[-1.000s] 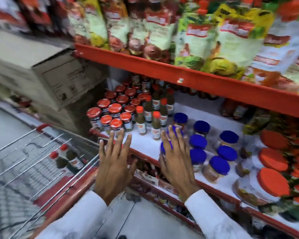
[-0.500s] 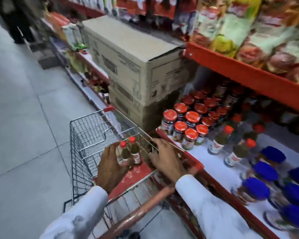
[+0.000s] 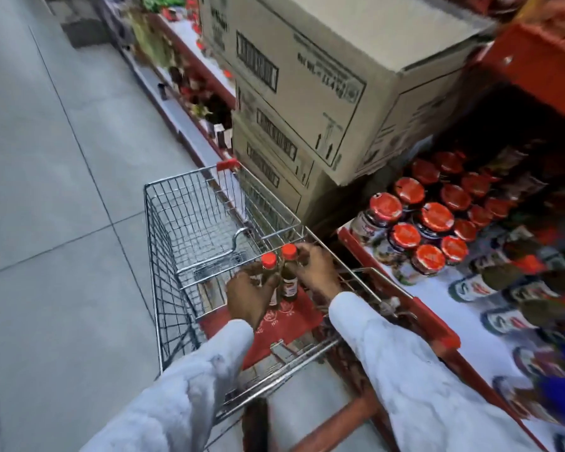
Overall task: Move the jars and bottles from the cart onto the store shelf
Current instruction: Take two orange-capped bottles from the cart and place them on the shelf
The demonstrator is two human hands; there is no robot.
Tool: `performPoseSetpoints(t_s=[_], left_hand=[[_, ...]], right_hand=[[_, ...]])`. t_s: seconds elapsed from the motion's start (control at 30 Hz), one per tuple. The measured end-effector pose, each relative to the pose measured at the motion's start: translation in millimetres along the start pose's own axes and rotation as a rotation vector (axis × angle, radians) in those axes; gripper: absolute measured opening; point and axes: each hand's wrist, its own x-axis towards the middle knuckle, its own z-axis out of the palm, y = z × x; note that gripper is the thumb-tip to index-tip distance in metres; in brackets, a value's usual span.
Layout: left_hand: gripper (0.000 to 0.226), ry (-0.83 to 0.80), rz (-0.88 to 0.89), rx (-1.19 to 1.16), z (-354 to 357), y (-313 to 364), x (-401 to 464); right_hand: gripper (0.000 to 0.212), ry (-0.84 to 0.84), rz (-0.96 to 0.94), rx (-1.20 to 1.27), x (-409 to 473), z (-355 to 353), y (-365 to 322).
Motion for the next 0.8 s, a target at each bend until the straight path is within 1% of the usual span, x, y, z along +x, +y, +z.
performPoseSetpoints(t_s=[0.1,0.17,0.23,0.37,0.5,0.63,0.8], left_hand=[[0.045,0.036,-0.048,0.026,0.5,4.0,-1.2],[0.051,0.054,-0.047,0.073,2.9,-1.5,1.5],[0.047,0.069,-0.024,0.088,4.1,-4.2,1.4],[0.034,0.053,0.113,0.063,-3.0,8.1,-14.6],[0.021,0.03,0.245,0.003,-18.6,32.8,-35.4],[0.023,-0.034,0.372,-0.082,-34.3,73.8,-57.0],[0.019,-0.115,0.542,-0.161,-22.1,133.6,-84.5]], right_hand=[[0.034,0.032,0.027,0.056,1.8,1.7,4.2],[0.031,0.037,0.03,0.069,0.3,-0.4,4.3],[0.029,0.062,0.024,0.076,-4.2,-5.8,5.0],[0.03,0.129,-0.009,0.08,-22.0,-21.4,6.5],[0.029,0.23,-0.063,0.125,-52.5,-56.3,-3.0],[0.03,0.361,-0.095,0.214,-94.6,-102.3,-17.5],[0.025,0.602,-0.119,0.288,-148.5,-161.7,-24.3]])
